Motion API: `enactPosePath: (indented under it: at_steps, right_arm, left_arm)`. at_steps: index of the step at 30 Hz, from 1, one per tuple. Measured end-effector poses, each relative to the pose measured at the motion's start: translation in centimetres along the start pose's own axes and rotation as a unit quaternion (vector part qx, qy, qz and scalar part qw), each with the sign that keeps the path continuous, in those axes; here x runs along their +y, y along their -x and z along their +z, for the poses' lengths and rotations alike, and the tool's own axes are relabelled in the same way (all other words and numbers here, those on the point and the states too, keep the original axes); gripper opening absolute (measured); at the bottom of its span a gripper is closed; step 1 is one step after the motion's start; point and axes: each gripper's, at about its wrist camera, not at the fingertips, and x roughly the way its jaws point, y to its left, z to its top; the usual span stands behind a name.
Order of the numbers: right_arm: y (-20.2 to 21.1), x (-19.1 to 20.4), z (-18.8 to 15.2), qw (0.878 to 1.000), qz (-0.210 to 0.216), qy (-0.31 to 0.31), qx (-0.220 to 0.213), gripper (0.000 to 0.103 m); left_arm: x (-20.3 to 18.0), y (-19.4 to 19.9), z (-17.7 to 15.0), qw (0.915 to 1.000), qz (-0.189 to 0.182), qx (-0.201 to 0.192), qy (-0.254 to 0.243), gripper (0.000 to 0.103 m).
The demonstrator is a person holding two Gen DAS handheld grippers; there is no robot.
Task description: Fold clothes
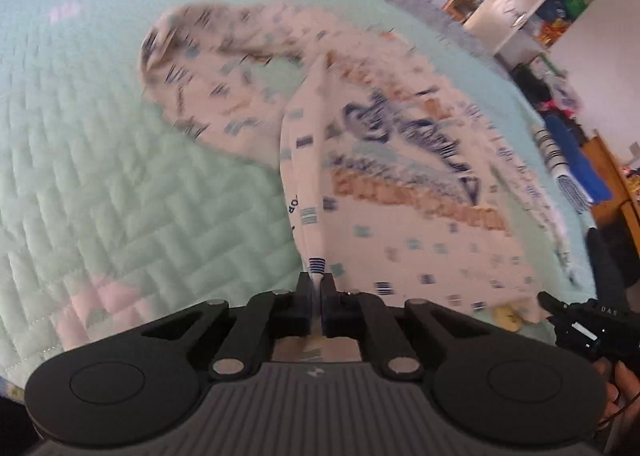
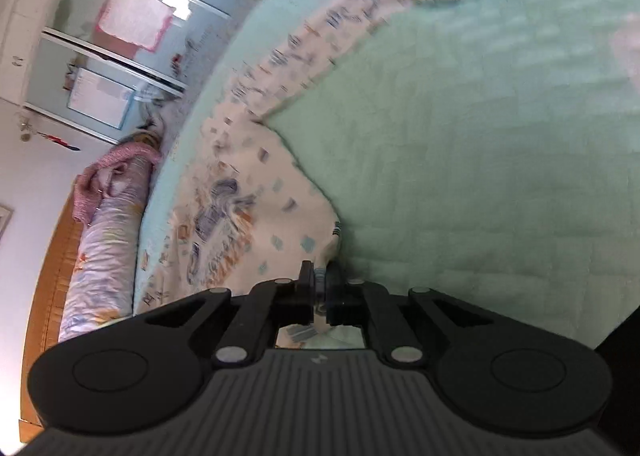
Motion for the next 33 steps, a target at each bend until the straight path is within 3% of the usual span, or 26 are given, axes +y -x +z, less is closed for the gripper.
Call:
enactPosePath:
  at_steps: [7,10,13,17,22,27,33]
  right_arm:
    - [7.1,1.8,0.2,0.998,0.025,0.035,-0.049,0.005]
    - [7.1,1.3,-0.2,0.998,0.015,0.032,-0.046,0.005]
    - [5.4,-0.3,-0.4,0.999,-0.04,0.012,-0.03,0.012]
    - [6.6,0.2,-0.9,0.996,-0.051,0.038,-0.055,0.032]
    - [7.8,1.4,-0.8,0.992,-0.035,0.057,-0.103,0.035]
    - [5.7,3.9,-2.1,0.992,-0.021,0.1,-0.08,0.038]
    - [2.9,4.3,-4.1,0.992,-0.028,0.113,-0.04,0.039]
  left_arm:
    - [1.8,6.0,-0.3,0.9989,-0.025,-0.026,0.031,0.002]
    - [2.8,4.8,-1.0,0.999,-0.015,0.0,0.042,0.006]
    - [4.5,2.9,-1.8,0.9964,0.04,0.05,0.055,0.01]
    - [6.4,5.1,-1.9,0.9963,0.027,0.009,0.082,0.022]
    - [6.9,6.5,1.0,0.9951,0.056,-0.05,0.065,0.03]
    - [6.2,4.0,5.5,0.9872,0.141,-0.074,-0.009,0.036]
    - [6.9,-2.7,9.2,0.9873,0.156,-0.026,-0.012,0.036]
